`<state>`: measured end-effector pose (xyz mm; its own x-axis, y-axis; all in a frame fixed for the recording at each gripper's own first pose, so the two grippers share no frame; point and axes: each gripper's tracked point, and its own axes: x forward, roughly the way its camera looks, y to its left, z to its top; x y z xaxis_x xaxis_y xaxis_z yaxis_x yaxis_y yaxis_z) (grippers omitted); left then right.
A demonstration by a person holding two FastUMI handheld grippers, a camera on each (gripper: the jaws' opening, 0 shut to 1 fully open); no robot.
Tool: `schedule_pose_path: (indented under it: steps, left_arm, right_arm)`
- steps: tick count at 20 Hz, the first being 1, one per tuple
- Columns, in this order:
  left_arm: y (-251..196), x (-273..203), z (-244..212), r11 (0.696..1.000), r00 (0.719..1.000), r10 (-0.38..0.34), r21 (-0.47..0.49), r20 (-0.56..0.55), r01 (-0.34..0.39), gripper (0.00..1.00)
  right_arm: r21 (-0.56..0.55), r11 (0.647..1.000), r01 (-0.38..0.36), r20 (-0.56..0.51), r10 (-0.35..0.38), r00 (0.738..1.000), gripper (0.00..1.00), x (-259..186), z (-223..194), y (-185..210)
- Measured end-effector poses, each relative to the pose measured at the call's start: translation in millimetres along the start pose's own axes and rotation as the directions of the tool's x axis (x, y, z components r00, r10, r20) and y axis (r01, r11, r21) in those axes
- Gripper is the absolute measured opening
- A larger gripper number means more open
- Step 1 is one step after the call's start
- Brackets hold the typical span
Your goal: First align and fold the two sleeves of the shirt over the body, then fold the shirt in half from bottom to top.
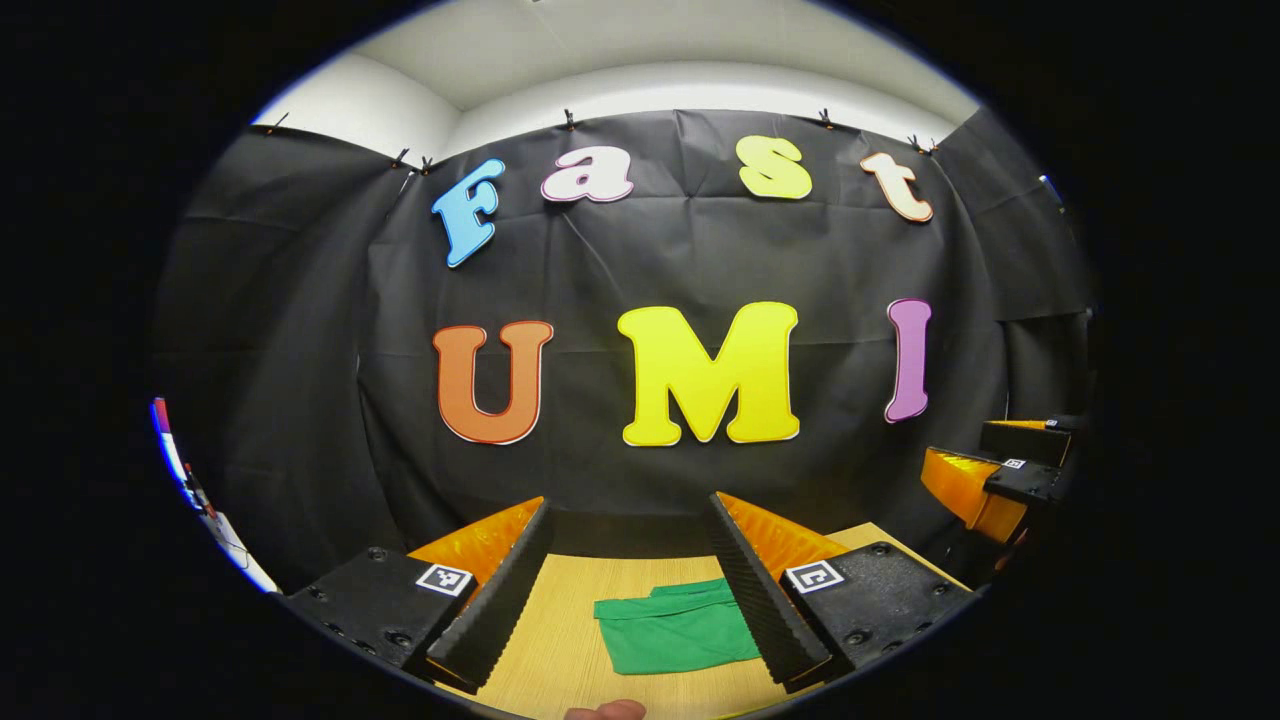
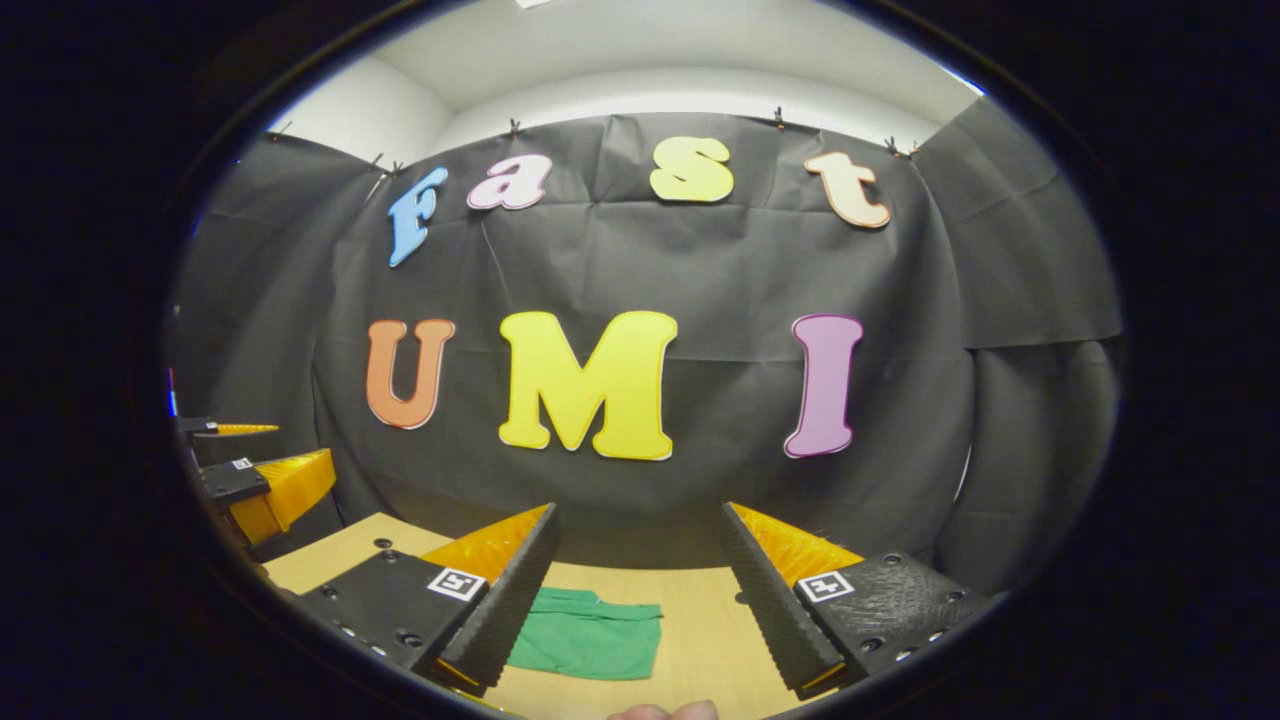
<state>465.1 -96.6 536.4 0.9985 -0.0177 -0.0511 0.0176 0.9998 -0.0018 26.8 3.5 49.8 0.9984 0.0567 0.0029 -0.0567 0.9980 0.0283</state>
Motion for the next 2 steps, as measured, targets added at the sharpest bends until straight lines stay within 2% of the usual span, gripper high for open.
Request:
schedule_pose_path:
  steps: [2]
  left_arm:
    - [0.7, 0.0, 0.7, 1.000, 1.000, 0.004, 0.002, 0.003, -0.004, 0.98]
  right_arm:
    - [0.001, 1.000, 0.000, 0.002, 0.000, 1.000, 0.97, 0.9, 1.3, 1.3]
